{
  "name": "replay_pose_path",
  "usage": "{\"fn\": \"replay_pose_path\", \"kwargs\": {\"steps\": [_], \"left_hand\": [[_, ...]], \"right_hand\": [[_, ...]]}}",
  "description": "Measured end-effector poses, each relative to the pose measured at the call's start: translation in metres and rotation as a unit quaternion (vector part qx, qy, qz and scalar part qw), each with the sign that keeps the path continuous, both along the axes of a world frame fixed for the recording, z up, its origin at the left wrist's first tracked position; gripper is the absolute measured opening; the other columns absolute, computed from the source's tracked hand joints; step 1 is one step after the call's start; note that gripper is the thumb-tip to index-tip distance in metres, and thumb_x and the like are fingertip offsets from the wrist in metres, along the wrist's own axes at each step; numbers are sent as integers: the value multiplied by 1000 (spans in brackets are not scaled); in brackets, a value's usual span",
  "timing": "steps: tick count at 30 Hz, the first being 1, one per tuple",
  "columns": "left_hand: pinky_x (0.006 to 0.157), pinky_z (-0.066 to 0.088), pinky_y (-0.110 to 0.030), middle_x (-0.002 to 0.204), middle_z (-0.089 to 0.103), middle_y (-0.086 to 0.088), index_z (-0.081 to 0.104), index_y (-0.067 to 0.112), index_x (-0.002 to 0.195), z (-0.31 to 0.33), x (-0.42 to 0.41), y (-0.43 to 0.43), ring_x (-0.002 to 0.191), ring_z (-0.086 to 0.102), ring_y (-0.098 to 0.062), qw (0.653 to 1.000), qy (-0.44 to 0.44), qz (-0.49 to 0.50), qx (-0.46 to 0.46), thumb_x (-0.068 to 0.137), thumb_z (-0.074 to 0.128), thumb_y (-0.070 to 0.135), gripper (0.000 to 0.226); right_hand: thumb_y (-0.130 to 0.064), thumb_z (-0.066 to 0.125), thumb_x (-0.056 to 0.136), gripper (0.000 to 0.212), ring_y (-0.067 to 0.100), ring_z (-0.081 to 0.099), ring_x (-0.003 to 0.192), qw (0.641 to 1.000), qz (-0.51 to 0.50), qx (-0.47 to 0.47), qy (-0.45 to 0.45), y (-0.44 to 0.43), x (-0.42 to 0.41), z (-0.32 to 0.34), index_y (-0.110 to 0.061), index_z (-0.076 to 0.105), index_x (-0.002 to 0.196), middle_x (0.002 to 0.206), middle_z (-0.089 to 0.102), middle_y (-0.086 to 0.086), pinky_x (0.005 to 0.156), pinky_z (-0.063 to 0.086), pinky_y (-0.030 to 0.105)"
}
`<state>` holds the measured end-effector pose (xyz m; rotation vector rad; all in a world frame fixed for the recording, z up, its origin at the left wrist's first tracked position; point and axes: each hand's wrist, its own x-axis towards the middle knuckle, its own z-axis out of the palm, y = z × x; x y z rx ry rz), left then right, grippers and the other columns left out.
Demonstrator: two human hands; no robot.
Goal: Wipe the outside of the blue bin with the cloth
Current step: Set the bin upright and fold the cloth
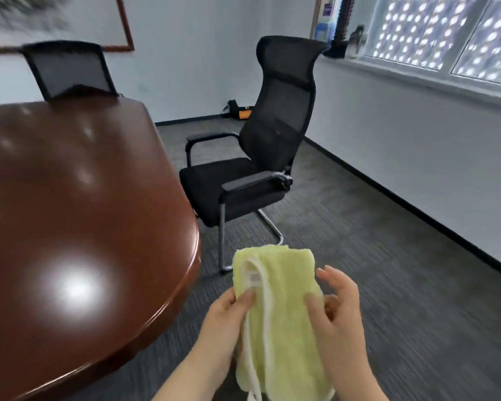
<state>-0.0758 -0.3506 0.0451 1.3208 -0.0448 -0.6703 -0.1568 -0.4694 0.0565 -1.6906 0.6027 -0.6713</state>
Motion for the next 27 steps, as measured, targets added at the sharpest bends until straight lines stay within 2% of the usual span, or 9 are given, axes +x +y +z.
{"fn": "replay_pose_path", "kwargs": {"steps": [3,5,7,11,14,17,21,24,27], "left_hand": [[65,51,-29,87,75,-5,70,15,88,7,2,26,82,69,-19,1000,16,13,-18,84,48,15,22],[65,51,-29,88,75,-6,71,15,85,6,3,42,83,69,-20,999,33,24,-30,83,47,16,24],[67,49,-31,88,75,-5,73,18,80,3,6,55,82,69,-18,997,56,32,-32,87,44,21,30],[78,49,-33,96,73,0,69,20,95,-1,24,77,92,67,-16,996,85,6,-21,69,43,58,52],[73,53,-30,99,71,-7,59,17,104,-3,54,91,88,67,-20,999,45,16,17,65,59,44,47],[67,54,-32,98,68,-8,54,16,104,-9,98,116,83,67,-22,993,19,84,81,71,70,17,37],[77,51,-37,101,65,-5,51,17,112,-34,167,166,91,63,-23,987,-2,129,101,81,60,16,33],[68,47,-30,95,62,1,49,13,117,-60,205,190,86,59,-16,979,-22,151,137,83,56,15,35],[76,43,-29,113,58,-3,37,15,128,-80,222,202,95,55,-16,968,-49,141,202,82,58,14,51]], "right_hand": [[-20,54,87,35,3,57,88,972,98,202,73,1,12,-5,-32,44,119,114,54,-12,73,49,24],[-29,54,83,34,20,64,94,917,187,333,117,10,19,-9,-18,54,115,109,66,2,78,52,37],[-31,53,82,28,25,68,88,897,220,359,133,22,25,-11,-14,61,104,97,73,8,71,55,37],[-30,56,84,11,22,66,84,945,172,223,168,40,50,-15,-24,63,90,91,71,4,70,53,36],[-29,55,85,3,14,62,79,958,162,163,171,67,83,-14,-28,58,86,87,65,-3,58,48,26],[-25,55,86,24,8,58,83,960,164,156,164,105,131,-19,-23,49,109,95,58,-8,57,43,21],[-23,58,84,57,11,47,102,965,168,92,178,155,200,-33,-23,29,133,118,47,-3,85,37,25],[-22,60,84,68,15,37,122,966,166,27,195,182,228,-54,-22,20,138,140,34,-1,102,32,31],[-24,57,83,69,16,22,135,944,194,-148,222,202,238,-79,-23,16,139,150,18,1,109,21,31]]}}
